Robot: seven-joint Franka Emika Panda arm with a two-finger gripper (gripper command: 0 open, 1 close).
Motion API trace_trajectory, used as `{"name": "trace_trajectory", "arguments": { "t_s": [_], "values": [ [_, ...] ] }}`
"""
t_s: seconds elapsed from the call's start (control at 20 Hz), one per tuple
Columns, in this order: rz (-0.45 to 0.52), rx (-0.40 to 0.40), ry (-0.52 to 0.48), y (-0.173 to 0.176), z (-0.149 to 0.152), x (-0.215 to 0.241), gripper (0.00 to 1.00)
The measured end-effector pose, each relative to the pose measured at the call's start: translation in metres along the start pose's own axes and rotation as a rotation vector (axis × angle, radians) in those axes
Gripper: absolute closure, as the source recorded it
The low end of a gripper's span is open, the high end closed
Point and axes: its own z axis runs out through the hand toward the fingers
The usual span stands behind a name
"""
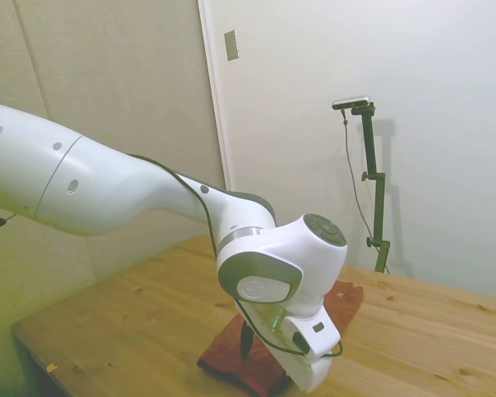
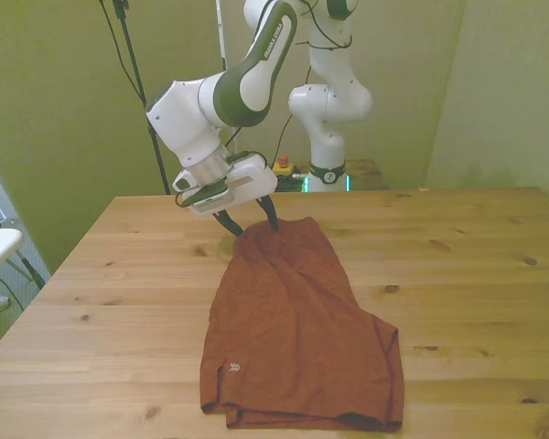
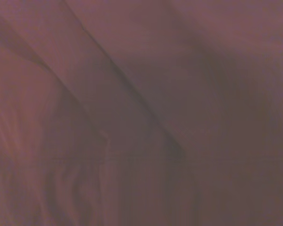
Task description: Unfold the shorts
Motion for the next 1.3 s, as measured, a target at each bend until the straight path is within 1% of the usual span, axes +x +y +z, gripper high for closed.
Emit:
{"name": "trace_trajectory", "arguments": {
  "t_s": [0.75,1.15,1.3],
  "values": [
    [0.002,0.011,-0.004,0.007,-0.005,0.004,1.0],
    [-0.002,0.011,-0.006,0.006,-0.005,0.004,1.0],
    [-0.022,0.016,-0.007,-0.001,-0.012,-0.003,1.0]
  ]
}}
